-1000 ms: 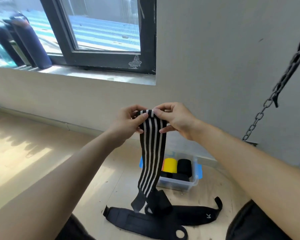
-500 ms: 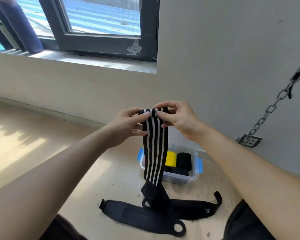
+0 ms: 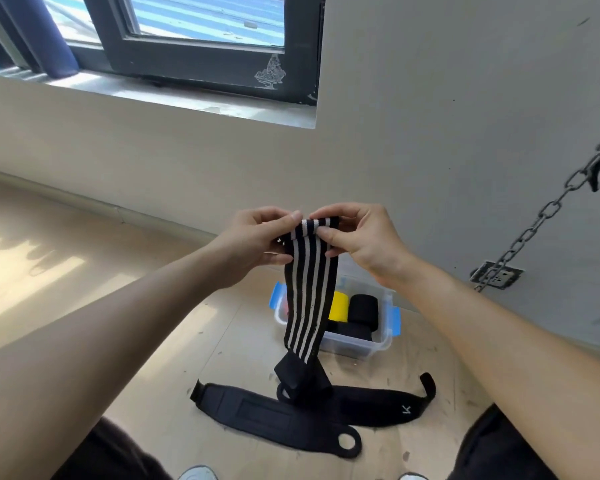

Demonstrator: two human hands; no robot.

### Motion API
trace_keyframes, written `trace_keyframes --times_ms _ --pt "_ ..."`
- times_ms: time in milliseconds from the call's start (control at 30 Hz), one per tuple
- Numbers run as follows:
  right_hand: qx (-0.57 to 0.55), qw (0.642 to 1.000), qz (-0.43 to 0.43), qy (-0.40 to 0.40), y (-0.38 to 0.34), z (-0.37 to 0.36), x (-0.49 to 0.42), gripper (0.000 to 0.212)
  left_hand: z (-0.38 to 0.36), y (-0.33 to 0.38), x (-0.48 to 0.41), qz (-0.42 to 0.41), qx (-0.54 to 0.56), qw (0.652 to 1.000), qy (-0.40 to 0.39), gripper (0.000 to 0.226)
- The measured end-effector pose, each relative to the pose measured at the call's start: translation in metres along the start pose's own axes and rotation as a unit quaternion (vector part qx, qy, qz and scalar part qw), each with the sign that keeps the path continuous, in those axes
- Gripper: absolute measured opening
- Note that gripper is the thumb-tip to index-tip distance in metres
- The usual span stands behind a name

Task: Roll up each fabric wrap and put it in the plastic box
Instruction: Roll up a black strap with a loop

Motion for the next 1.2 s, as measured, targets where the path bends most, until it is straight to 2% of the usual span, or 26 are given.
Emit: trace_keyframes --times_ms 167,300,400,533,633,800,1033,1200 --pt "0.001 1.000 0.011 0.004 0.001 -0.002 0.009 0.020 -0.002 0.000 0.004 -0.019 -0.004 1.000 -0.003 0.019" --pt "-0.013 0.997 -0.038 -0.061 0.001 -0.004 0.013 0.041 -0.003 0.006 0.009 -0.043 -0.013 0.999 -0.003 0.020" --pt "-0.015 0.996 -0.066 -0.063 0.000 -0.002 0.016 0.030 -0.004 0.010 0.013 -0.063 -0.005 0.998 -0.001 0.020" --pt "-0.021 0.997 -0.059 -0.037 -0.001 -0.001 0.016 0.023 -0.007 0.013 0.015 -0.095 -0.001 0.995 0.011 0.024" --pt "-0.021 0.999 -0.047 -0.018 -0.001 0.000 0.016 0.018 -0.008 0.012 0.014 -0.076 0.002 0.997 0.009 0.026" --pt "-0.018 0.999 -0.034 0.019 -0.003 0.005 0.017 0.016 -0.013 0.003 0.014 -0.009 -0.059 0.998 -0.033 0.034" --pt "-0.018 1.000 -0.010 0.012 -0.005 0.005 0.017 0.018 -0.011 0.009 0.016 -0.020 -0.061 0.998 -0.011 0.034" --pt "-0.022 0.999 -0.023 0.004 -0.008 0.003 0.018 0.022 -0.009 0.015 0.019 -0.054 -0.055 0.997 0.005 0.024"
Point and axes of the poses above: each hand's wrist, its own x-axis away from the middle knuckle, its own z-axis out of the back of the hand, y = z × x, the point moved 6 cm from there along -x, towards the middle knuckle, and after that the axes turned 10 degrees about x, right-handed, at the moved point
